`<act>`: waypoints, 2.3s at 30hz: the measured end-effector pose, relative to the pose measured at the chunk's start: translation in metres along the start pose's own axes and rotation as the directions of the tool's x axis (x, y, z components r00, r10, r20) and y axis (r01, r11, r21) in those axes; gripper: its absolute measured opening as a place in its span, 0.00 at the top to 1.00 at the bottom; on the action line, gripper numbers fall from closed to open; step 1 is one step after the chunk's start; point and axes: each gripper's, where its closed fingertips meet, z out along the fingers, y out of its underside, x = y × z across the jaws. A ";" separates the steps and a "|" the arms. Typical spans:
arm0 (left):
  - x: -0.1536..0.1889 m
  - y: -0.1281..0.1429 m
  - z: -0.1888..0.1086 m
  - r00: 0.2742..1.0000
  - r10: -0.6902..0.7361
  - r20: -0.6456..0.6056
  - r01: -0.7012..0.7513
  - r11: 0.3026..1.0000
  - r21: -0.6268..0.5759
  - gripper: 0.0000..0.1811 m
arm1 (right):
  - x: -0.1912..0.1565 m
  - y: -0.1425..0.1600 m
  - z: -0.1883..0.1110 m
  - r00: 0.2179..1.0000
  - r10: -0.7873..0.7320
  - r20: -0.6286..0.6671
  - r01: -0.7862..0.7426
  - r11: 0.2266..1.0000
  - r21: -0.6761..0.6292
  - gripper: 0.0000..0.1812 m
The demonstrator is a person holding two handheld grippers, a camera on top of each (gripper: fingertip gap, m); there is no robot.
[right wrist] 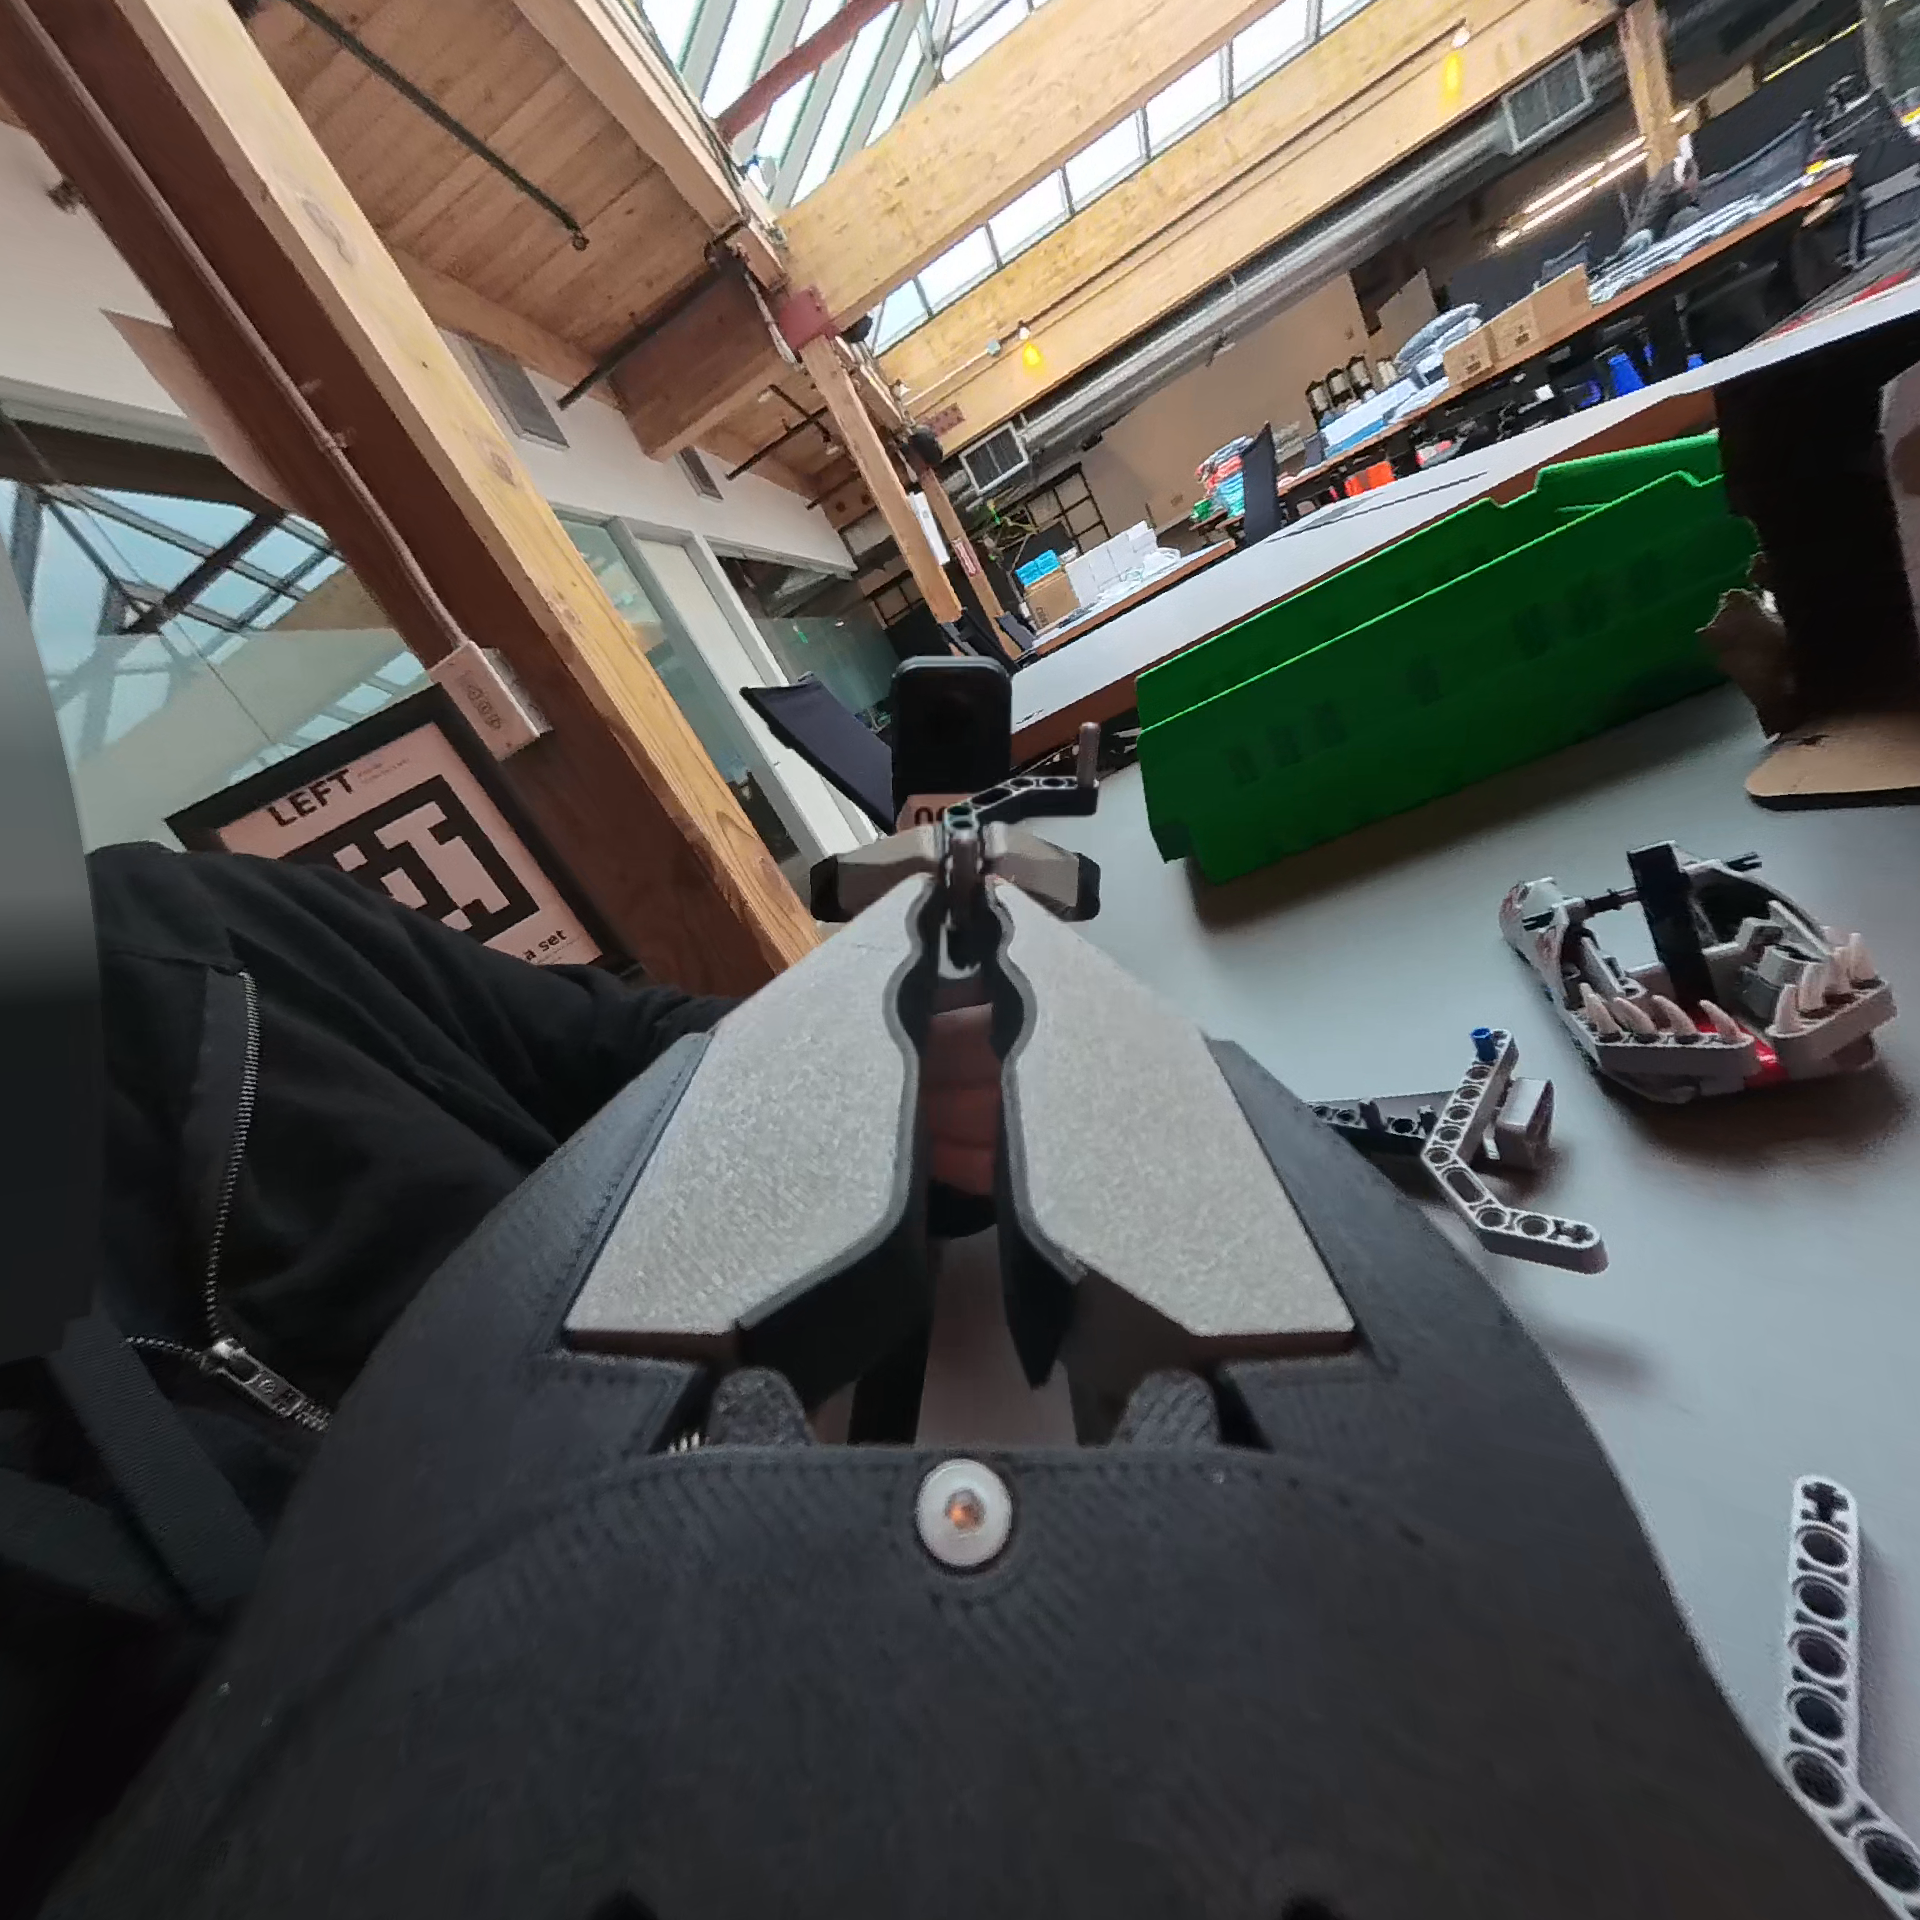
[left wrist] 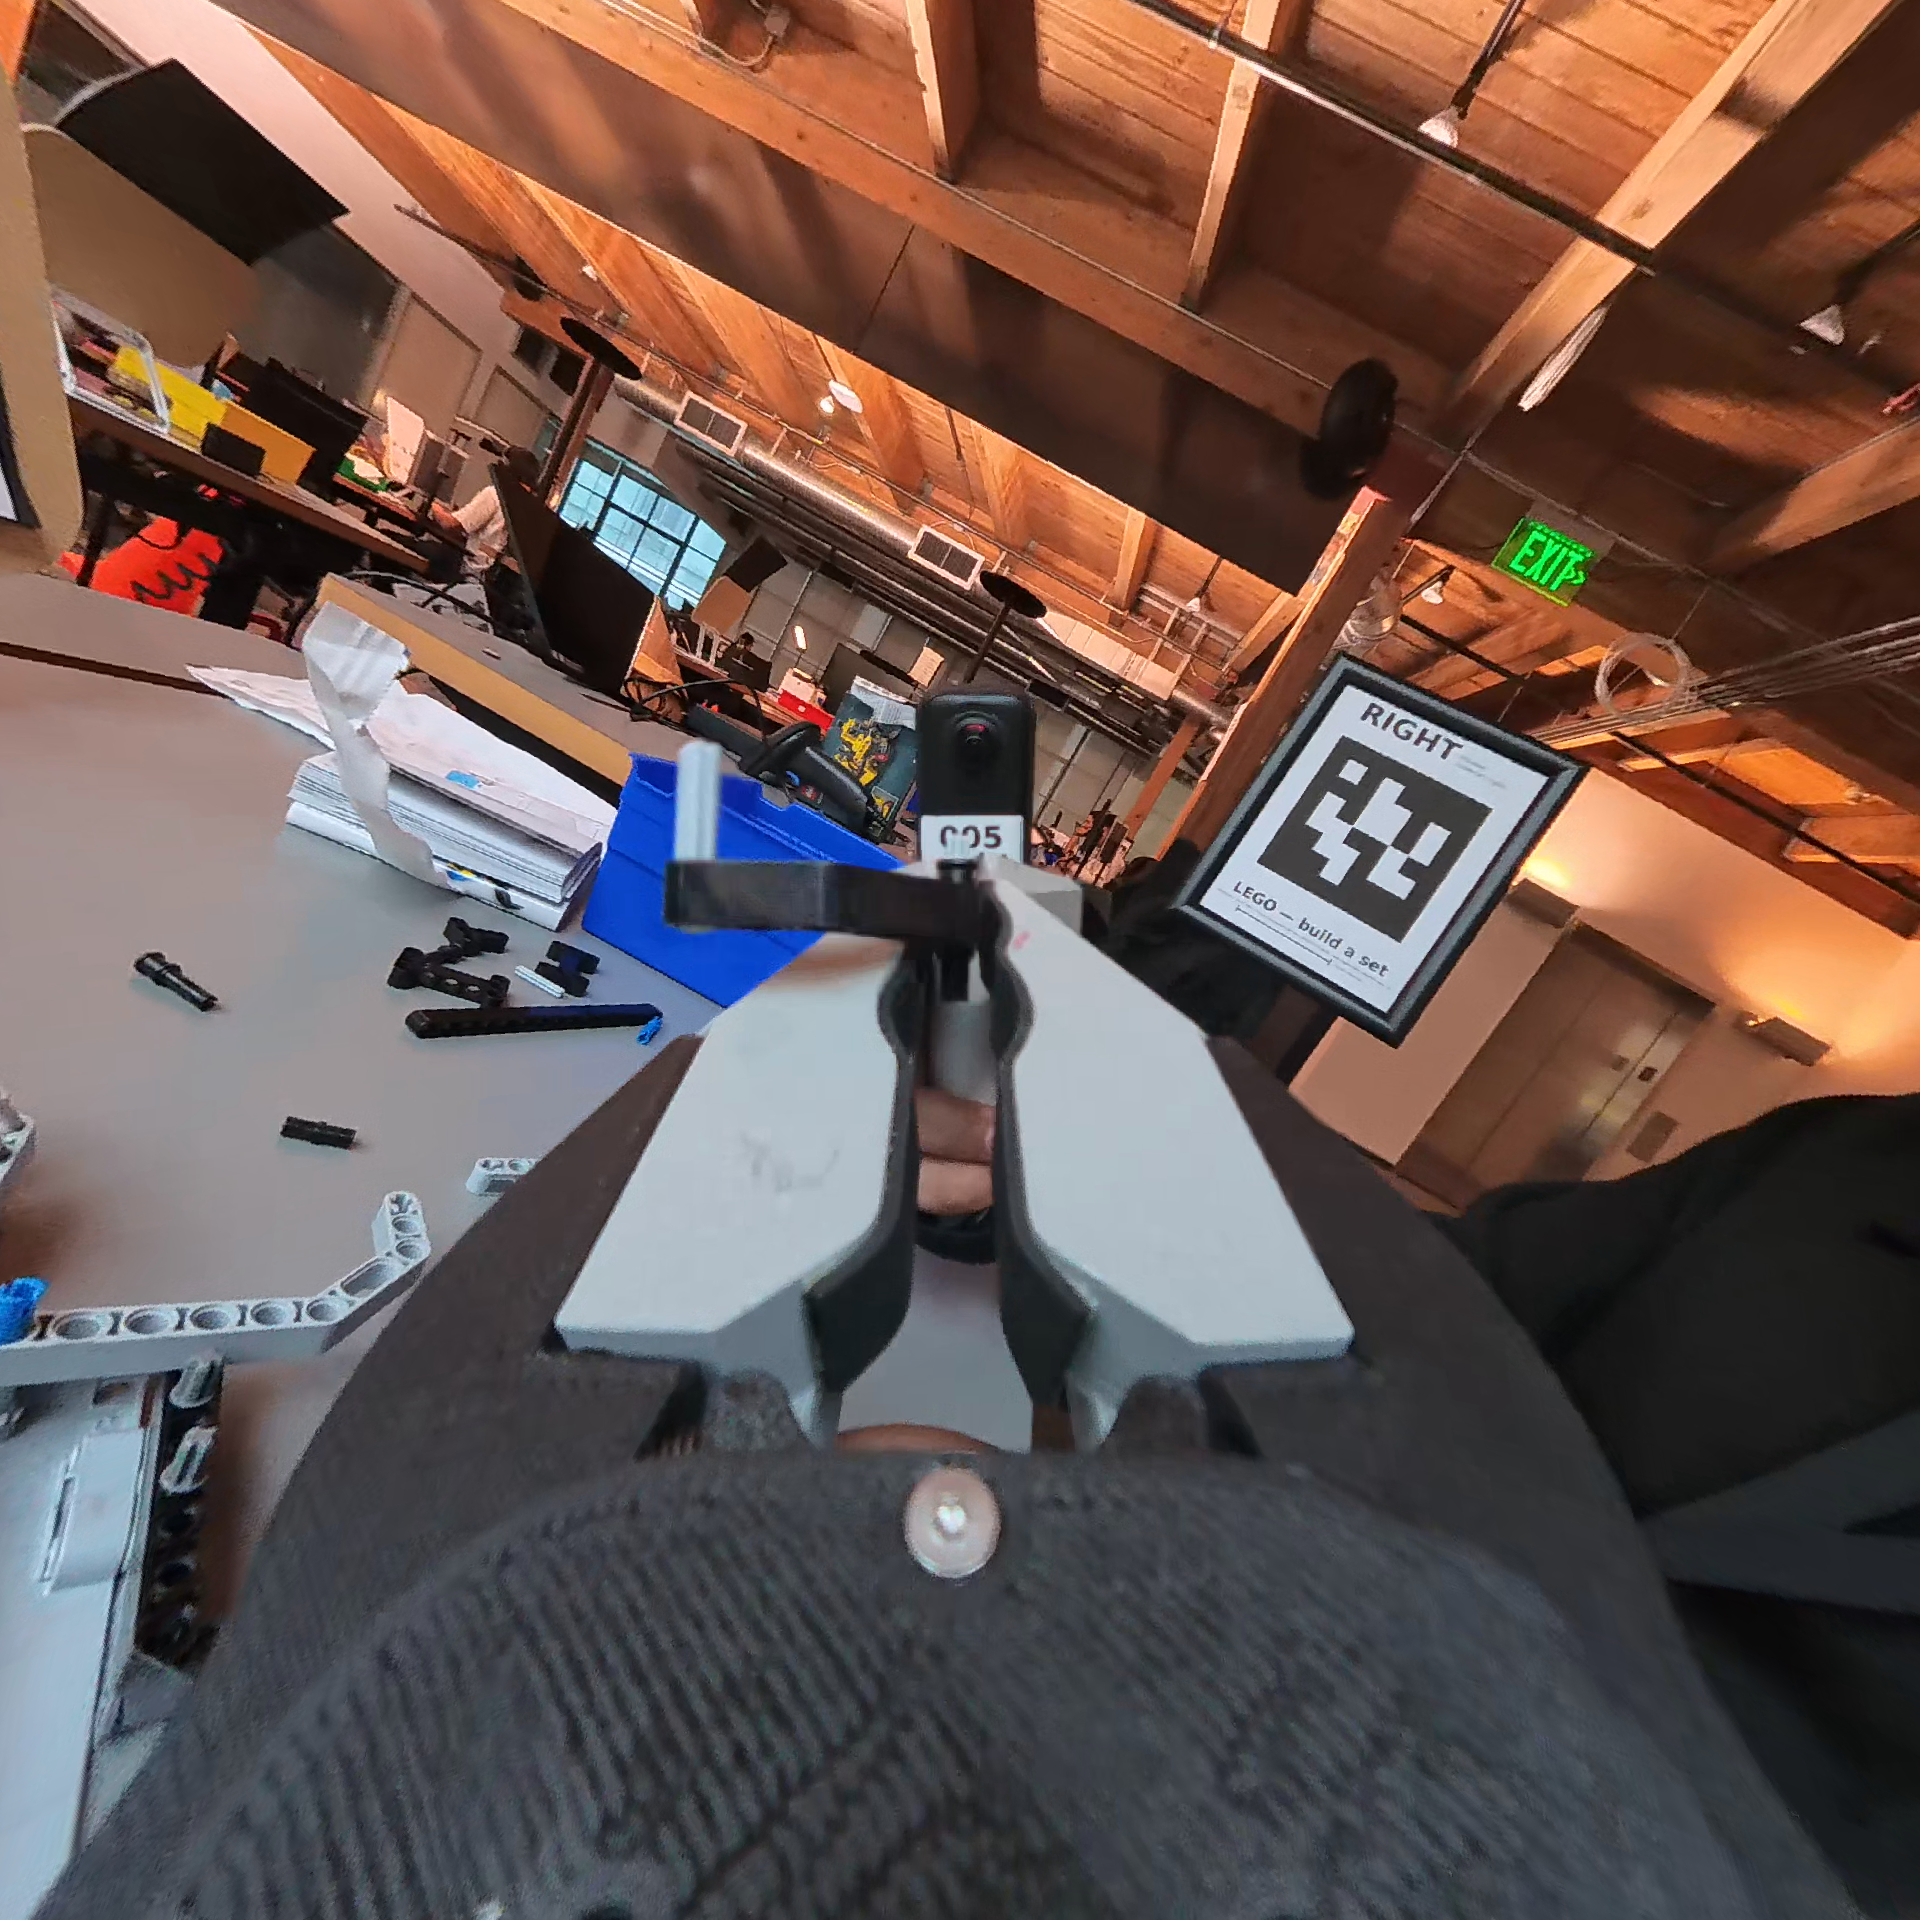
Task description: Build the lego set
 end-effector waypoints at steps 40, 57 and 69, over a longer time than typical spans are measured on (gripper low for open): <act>-0.045 0.032 -0.007 0.975 0.122 0.184 -0.073 0.964 -0.255 0.97 | 0.136 0.055 -0.097 0.713 -0.341 -0.613 -0.096 0.818 -0.567 0.94; -0.041 0.033 -0.006 0.983 0.104 0.151 -0.063 0.966 -0.252 0.97 | 0.106 0.014 -0.073 0.768 -0.345 -0.540 0.089 0.892 -0.444 0.89; -0.016 0.018 0.000 1.000 -0.015 -0.006 0.014 0.998 -0.065 0.98 | 0.021 0.017 -0.007 0.978 -0.145 -0.147 0.100 0.956 -0.275 0.96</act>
